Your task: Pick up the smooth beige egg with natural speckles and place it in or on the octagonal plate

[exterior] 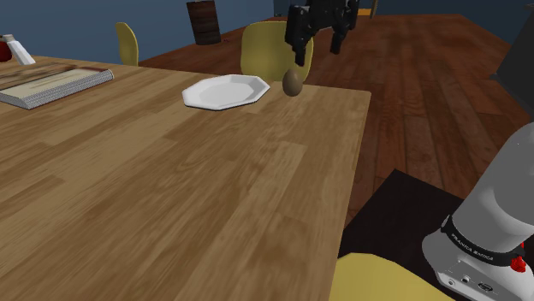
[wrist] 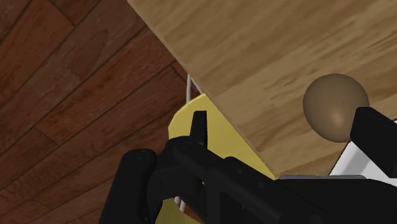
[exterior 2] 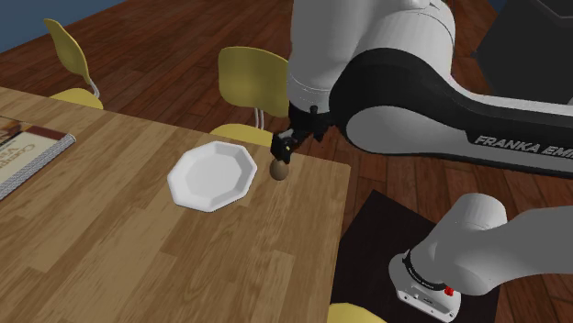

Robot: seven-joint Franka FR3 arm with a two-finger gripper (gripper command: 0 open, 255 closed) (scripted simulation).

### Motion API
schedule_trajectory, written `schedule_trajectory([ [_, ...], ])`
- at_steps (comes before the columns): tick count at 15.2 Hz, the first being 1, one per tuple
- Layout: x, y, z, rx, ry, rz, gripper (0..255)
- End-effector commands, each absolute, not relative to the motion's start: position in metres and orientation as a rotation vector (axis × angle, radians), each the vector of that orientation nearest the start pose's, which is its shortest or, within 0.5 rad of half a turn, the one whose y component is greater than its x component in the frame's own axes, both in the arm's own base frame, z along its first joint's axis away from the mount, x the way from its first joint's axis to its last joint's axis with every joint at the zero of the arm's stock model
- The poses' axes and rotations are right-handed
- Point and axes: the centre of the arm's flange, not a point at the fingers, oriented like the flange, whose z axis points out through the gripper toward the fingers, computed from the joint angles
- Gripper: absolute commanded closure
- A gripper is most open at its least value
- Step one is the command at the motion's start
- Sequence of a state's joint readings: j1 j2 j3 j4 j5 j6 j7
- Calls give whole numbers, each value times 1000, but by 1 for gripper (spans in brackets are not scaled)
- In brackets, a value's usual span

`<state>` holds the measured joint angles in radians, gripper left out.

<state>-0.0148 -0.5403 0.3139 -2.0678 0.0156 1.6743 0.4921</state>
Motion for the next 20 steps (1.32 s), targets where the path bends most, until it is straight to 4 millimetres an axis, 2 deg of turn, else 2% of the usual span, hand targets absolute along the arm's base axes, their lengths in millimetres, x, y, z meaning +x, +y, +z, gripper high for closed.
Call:
schedule_trajectory([
  [1, 382, 174, 638, -3195, 388, -265, 0],
  [3, 395, 198, 637, -3194, 411, -257, 0],
  [4, 397, 203, 637, -3193, 416, -255, 0],
  [12, 403, 199, 597, -3193, 416, -255, 0],
  [19, 403, 199, 597, -3193, 416, -255, 0],
  [20, 403, 199, 597, -3193, 416, -255, 255],
])
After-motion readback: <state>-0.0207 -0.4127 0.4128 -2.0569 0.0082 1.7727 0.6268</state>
